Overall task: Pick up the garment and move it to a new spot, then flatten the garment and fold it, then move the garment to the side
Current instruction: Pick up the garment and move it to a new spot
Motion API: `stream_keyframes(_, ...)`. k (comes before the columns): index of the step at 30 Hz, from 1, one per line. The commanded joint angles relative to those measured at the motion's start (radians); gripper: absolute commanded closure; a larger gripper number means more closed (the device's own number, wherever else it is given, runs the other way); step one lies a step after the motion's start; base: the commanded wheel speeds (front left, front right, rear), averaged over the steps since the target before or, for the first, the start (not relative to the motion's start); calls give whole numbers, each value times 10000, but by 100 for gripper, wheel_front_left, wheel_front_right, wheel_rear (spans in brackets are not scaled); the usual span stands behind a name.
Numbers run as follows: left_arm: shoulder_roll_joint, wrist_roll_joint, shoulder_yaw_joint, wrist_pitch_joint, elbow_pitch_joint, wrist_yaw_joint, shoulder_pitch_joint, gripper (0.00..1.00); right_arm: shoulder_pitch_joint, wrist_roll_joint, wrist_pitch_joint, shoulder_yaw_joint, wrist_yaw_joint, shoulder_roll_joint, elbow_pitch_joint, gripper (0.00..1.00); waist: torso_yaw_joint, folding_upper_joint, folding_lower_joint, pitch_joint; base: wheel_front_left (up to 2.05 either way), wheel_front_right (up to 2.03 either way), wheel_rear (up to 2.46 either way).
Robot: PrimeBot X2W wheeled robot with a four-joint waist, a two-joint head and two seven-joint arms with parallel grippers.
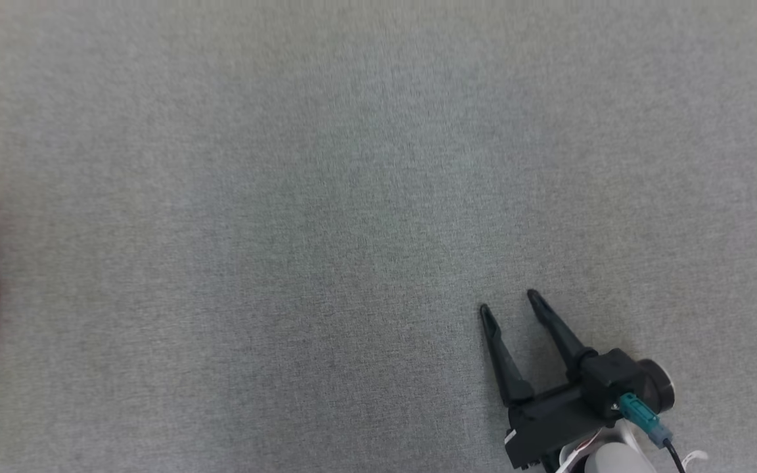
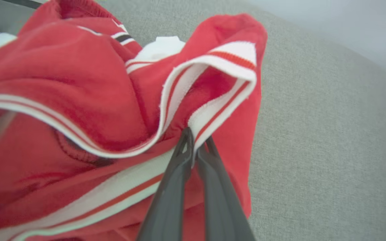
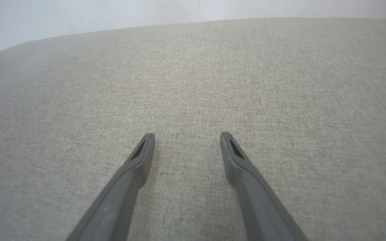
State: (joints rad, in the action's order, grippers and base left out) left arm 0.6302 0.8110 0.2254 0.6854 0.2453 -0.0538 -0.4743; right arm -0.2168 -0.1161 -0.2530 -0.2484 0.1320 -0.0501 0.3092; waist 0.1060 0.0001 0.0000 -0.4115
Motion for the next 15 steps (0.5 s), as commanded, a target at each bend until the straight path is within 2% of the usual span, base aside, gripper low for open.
stream_keyframes(1, 92, -5, 42, -86, -77, -55, 83, 100, 123, -76, -45, -57, -22, -10, 40, 0, -88, -1, 0, 363, 0, 0, 0)
stream_keyframes(15, 274, -215, -277, -333, -1566, -91, -848, 100, 465, -965, -120, -457, -23, -9, 628, 0, -26, -1, 0, 2443, 0, 0, 0)
